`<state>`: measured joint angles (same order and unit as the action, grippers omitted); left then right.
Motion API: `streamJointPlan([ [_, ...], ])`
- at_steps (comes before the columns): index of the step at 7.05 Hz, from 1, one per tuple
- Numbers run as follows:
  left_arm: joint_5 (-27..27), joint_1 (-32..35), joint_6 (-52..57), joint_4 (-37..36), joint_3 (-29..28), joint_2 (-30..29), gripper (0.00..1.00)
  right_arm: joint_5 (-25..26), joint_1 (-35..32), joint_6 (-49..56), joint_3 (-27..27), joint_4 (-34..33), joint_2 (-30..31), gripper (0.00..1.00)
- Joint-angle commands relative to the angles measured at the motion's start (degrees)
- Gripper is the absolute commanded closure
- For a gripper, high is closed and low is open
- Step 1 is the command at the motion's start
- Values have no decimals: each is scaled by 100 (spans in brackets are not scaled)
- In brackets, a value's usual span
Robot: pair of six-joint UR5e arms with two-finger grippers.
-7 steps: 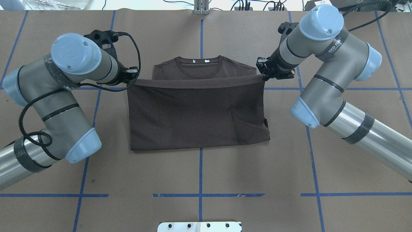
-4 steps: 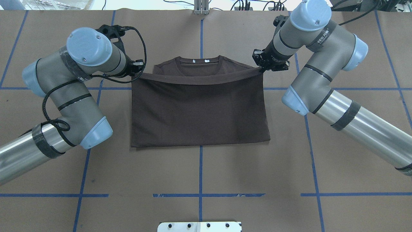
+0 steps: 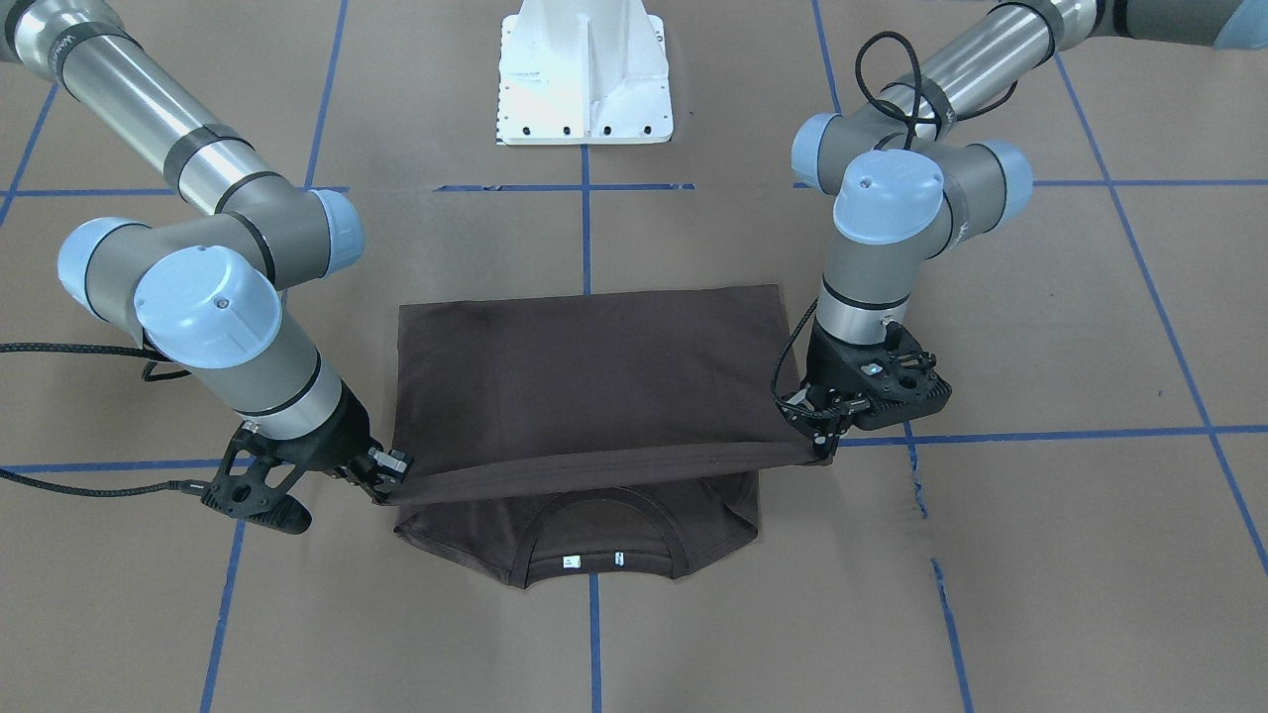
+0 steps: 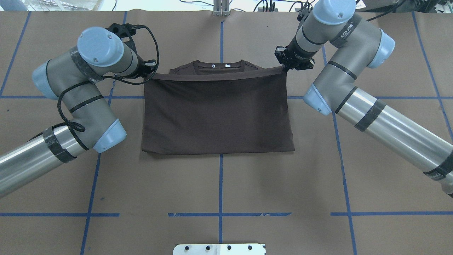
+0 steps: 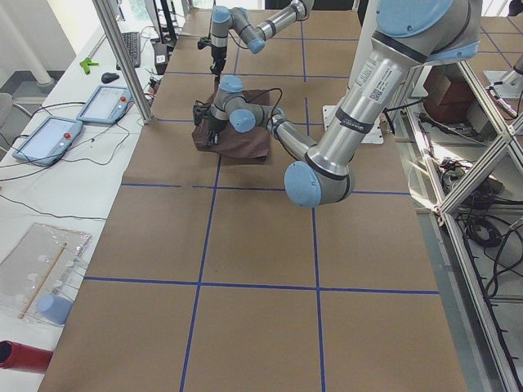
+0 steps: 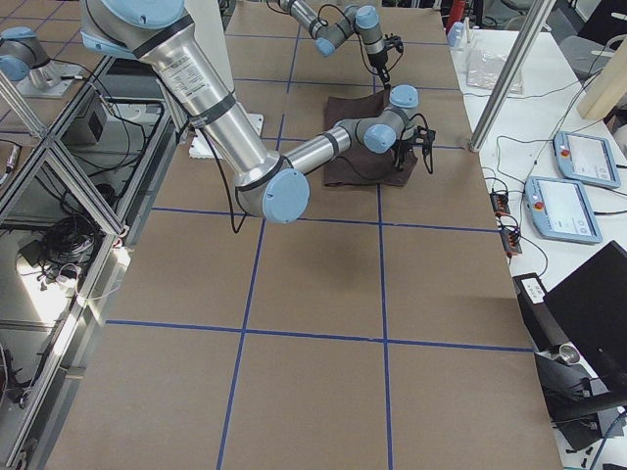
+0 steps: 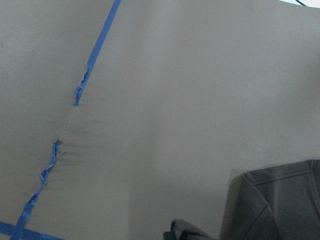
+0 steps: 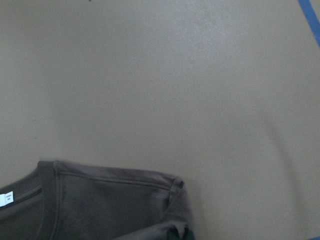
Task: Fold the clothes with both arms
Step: 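Lay the hem near the collar and open both grippers, then move the right gripper to the folded shirt's corner nearest the robot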
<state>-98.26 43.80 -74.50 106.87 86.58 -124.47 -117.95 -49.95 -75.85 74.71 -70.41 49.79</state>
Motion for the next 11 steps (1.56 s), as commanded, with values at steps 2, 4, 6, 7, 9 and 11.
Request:
streamJointPlan([
  [2, -9, -3, -73, -25, -184, -270, 100, -9, -15, -9, -79, 1, -127, 100],
  [4, 0, 6, -91, -17, -211, -289, 86, -35, -15, -9, -79, 9, -127, 61],
  [6, 0, 137, -204, -25, -229, -368, 0, -279, -50, -35, 9, 96, -128, 0],
  [7, -26, 207, -188, -34, -238, -368, 0, -568, -76, -79, 52, 306, -75, 0],
  [9, -35, 217, -196, -78, -229, -411, 0, -633, -33, -175, 743, 265, 484, 0],
  [11, -35, 217, -205, -96, -194, -429, 0, -162, 640, -639, 1745, 264, 1441, 0],
])
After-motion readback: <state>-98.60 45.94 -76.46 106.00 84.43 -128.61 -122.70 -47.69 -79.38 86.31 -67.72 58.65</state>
